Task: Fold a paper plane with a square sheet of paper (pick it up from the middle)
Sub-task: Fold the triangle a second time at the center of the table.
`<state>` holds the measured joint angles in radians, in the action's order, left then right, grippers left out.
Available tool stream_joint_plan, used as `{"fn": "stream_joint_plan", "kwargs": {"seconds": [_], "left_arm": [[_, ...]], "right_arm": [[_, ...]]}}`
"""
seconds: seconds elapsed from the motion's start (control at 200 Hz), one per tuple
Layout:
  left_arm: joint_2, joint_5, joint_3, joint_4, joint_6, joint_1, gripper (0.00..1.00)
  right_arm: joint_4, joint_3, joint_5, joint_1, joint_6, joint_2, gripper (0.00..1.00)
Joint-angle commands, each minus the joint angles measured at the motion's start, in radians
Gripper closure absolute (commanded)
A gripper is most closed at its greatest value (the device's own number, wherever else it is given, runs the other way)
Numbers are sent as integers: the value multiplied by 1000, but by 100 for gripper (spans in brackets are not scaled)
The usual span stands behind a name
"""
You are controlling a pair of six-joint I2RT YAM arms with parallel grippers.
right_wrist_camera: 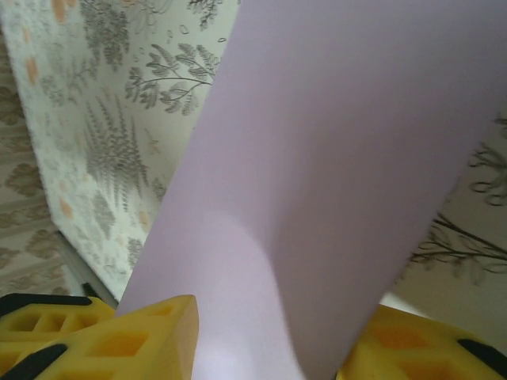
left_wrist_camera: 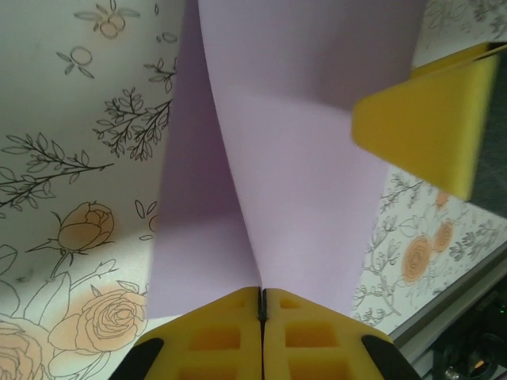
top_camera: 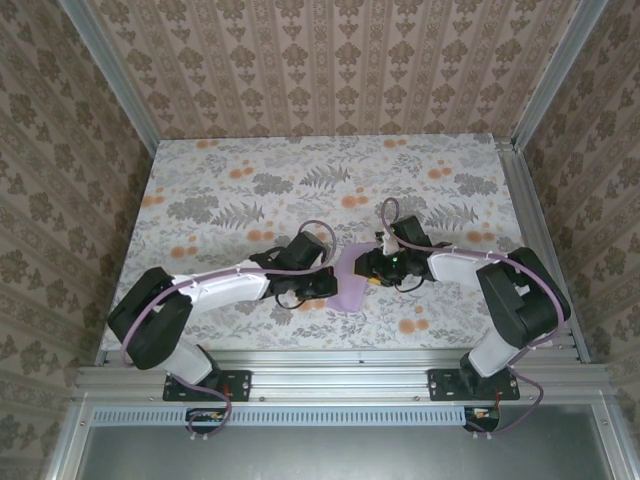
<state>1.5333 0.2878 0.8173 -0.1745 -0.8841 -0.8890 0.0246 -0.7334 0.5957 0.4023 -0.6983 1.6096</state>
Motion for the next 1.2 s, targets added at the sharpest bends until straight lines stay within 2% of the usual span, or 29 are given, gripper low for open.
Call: {"fn": "stream_joint_plan", "kwargs": {"seconds": [0.0, 0.27, 0.485, 1.195], "left_arm": [[39, 9, 41, 16, 24, -11, 93], [85, -1, 82, -4, 36, -25, 93], [105, 1, 95, 4, 34, -30, 93], [147, 27, 137, 17, 34, -47, 91]], "right_arm": [[128, -40, -60, -21, 91, -33, 52], [293, -101, -199, -41, 190, -31, 50], [323, -104, -215, -77, 217, -34, 48], [280, -115, -180, -75, 211, 68, 67]]}}
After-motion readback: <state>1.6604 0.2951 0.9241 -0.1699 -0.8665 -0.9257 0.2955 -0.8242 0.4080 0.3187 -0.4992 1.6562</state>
